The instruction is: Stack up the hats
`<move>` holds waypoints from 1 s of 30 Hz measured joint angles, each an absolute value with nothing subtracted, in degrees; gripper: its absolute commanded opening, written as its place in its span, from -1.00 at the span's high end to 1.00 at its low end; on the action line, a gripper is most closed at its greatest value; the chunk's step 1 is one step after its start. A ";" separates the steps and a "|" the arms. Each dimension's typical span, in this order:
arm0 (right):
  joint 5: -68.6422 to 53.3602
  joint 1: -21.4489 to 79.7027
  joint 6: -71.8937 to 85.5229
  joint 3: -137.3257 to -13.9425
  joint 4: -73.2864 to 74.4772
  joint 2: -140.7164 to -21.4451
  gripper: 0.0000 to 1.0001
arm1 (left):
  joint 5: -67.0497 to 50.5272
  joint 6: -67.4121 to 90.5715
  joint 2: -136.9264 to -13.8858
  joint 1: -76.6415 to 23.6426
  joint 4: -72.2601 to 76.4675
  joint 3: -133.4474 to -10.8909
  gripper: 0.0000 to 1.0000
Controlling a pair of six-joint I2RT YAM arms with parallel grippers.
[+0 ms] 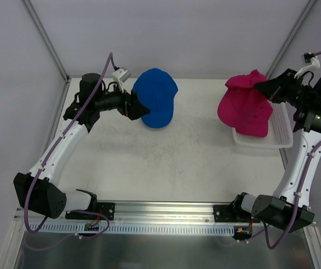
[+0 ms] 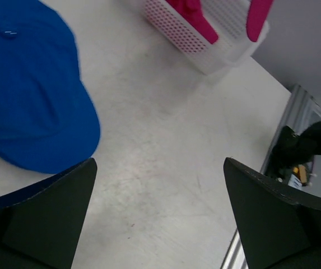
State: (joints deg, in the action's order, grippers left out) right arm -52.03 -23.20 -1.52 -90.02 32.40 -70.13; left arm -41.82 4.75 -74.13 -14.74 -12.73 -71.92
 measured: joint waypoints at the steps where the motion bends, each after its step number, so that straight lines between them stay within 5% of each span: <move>1: -52.47 -23.03 1.02 -89.52 30.17 -69.60 0.99 | -42.26 5.39 -74.43 -16.01 -12.29 -72.27 -0.97; 12: -53.01 -12.95 21.43 -84.88 12.67 -68.29 0.99 | -46.52 21.63 -82.56 -27.18 -2.96 -73.52 -0.98; 30: -46.50 5.69 27.24 -83.74 7.46 -67.51 0.99 | -44.23 41.30 -87.09 -31.94 16.29 -72.79 -0.97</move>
State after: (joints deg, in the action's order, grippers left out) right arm -46.50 5.69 27.24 -83.74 7.46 -67.51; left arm -44.23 41.30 -87.09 -31.94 16.29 -72.79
